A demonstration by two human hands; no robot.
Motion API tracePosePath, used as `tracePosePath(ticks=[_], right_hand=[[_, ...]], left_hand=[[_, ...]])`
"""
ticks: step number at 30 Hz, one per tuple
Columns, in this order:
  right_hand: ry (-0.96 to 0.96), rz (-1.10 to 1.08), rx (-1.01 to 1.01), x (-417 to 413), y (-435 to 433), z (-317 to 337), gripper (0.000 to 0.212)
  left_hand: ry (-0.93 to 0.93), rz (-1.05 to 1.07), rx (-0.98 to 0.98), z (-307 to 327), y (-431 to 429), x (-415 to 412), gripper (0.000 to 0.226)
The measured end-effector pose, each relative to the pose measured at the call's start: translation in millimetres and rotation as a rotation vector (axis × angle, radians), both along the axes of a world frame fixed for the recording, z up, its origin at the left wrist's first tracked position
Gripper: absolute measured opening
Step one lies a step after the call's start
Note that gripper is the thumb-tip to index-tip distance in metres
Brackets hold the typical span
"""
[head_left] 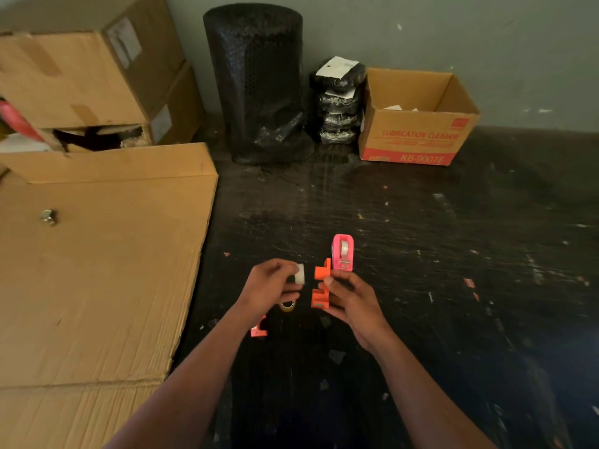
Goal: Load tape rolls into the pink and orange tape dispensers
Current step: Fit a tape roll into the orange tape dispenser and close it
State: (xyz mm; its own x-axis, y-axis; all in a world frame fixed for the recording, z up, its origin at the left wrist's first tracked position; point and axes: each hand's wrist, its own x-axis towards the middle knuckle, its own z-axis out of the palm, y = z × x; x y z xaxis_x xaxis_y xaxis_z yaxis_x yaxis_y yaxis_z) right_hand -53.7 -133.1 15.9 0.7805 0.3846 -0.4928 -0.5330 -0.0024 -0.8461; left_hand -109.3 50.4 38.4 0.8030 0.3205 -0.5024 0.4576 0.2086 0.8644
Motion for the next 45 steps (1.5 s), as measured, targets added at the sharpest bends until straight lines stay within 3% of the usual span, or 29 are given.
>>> tracePosePath(ticks=[9, 16, 20, 26, 38, 45], right_hand=[[-0.148, 0.074, -0.044, -0.2, 3.4, 12.3, 0.028], [-0.143, 0.057, -0.005, -1.0, 3.8, 16.2, 0.027], [-0.150, 0.042, 0.013, 1.1, 3.9, 18.2, 0.026], [-0.180, 0.068, 0.000, 2.3, 4.5, 22.2, 0.028], [-0.192, 0.103, 0.024, 4.4, 4.2, 25.5, 0.045], [-0.178, 0.119, 0.073, 2.8, 3.0, 21.7, 0.036]], left_hand=[[-0.043, -0.093, 0.190, 9.0, -8.8, 6.4, 0.033], [-0.105, -0.044, 0.176, 13.2, -8.2, 6.6, 0.031], [-0.087, -0.115, 0.039, 20.8, -3.4, 5.8, 0.025], [-0.091, -0.133, 0.228, 21.4, 1.1, 5.1, 0.028], [-0.115, -0.119, 0.124, 24.4, -0.1, 8.8, 0.017], [-0.134, -0.143, 0.091, 21.5, -0.1, 9.8, 0.017]])
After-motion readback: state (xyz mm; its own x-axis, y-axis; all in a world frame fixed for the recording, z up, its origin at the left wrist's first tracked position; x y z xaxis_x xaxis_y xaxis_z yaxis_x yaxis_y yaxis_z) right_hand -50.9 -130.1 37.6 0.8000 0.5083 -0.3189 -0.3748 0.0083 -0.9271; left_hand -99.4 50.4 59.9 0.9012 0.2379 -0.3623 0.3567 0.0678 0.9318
